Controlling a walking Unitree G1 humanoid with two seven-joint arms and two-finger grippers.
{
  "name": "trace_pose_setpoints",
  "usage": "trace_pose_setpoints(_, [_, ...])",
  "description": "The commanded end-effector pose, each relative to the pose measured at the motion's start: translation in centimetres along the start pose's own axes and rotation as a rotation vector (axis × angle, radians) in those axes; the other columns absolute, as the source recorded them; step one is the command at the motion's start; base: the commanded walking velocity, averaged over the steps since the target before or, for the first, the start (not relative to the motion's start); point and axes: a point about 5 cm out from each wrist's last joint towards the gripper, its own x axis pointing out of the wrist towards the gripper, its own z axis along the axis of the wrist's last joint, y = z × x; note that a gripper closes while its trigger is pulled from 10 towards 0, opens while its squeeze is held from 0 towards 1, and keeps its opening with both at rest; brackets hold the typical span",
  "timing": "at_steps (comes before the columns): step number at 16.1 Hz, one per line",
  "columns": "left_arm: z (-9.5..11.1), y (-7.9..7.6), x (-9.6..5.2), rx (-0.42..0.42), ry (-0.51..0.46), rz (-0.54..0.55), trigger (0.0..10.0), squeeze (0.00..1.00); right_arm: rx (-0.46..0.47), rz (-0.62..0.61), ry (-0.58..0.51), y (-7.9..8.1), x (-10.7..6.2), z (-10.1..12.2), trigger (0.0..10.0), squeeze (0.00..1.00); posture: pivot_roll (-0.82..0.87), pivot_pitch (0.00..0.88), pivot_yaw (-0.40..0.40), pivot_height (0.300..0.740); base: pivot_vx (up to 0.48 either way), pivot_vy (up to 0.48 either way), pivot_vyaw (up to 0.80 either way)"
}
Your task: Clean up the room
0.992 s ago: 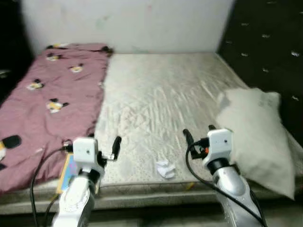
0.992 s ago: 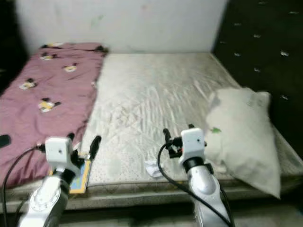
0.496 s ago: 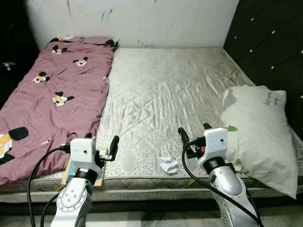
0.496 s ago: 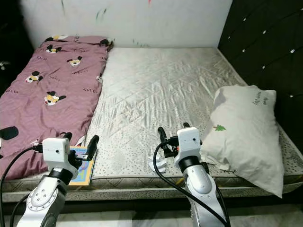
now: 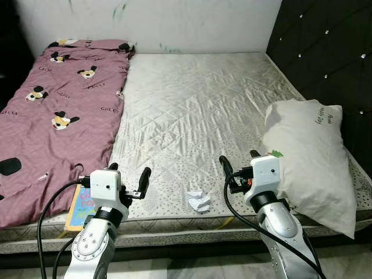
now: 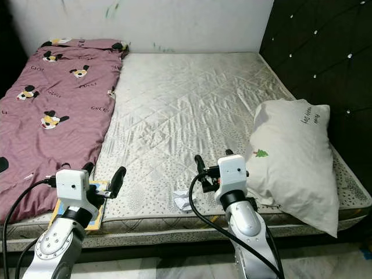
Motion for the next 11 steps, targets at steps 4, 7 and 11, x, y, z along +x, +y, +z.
trace_pose_setpoints(4, [0.19, 0.15, -0.17, 0.0, -0.005, 0.003, 10.0, 0.0, -0.035, 0.023, -0.017, 0.31, 0.12, 0.11, 10.0, 0.0, 0.01, 0.038, -0.031, 0.74, 0.0, 0.0, 0.0])
trace_pose_setpoints(7, [0.19, 0.14, -0.17, 0.0, -0.004, -0.002, 10.0, 0.0, -0.036, 0.023, -0.016, 0.38, 0.05, 0.05, 10.0, 0.0, 0.01, 0.039, -0.028, 0.74, 0.0, 0.0, 0.79])
trace_pose_setpoints(11, [0.37, 0.05, -0.14, -0.003, -0.016, -0.013, 10.0, 0.0, -0.03, 0.012, -0.01, 0.26, 0.1, -0.06, 10.0, 0.0, 0.0, 0.042, -0.027, 0.74, 0.253, 0.0, 0.17])
